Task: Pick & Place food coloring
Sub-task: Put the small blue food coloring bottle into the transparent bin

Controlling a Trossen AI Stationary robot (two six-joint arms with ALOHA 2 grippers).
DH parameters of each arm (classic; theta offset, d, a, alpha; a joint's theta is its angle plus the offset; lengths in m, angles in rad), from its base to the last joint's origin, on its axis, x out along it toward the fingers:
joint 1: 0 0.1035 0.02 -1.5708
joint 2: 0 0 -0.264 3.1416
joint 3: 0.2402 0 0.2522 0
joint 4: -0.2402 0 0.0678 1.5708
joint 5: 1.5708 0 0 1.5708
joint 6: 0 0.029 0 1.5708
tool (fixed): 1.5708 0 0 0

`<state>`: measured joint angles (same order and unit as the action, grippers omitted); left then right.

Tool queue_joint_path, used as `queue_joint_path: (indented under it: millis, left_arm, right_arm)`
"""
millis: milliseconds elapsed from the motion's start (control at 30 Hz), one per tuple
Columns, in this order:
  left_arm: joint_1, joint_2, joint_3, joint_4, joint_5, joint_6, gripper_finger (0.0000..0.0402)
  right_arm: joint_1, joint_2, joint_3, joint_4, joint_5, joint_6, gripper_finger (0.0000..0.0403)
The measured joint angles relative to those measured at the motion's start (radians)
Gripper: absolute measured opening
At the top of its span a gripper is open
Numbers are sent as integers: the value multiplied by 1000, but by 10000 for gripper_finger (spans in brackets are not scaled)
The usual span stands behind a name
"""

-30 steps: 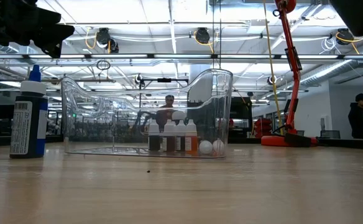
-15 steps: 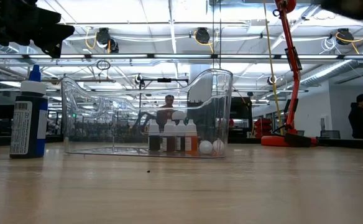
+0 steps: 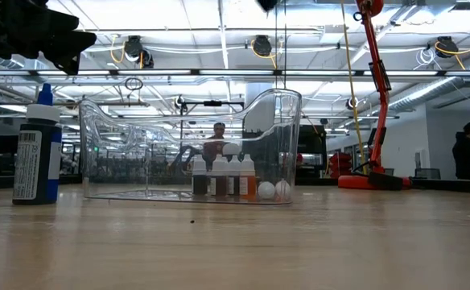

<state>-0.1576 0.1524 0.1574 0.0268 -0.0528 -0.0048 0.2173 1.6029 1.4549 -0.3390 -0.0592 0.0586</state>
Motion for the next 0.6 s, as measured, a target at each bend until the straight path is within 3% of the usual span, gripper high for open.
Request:
queue_joint_path:
  millis: [233,367,600]
  left_arm:
    - [0,0,0,0,0,0,182]
    - [0,0,0,0,0,0,182]
    - [0,0,0,1,0,0,182]
  right_arm:
    - [-149,158,177,-271,-20,-23,58]
    - [-160,262,251,-438,-20,-28,58]
    - [-158,375,270,-555,-4,-21,58]
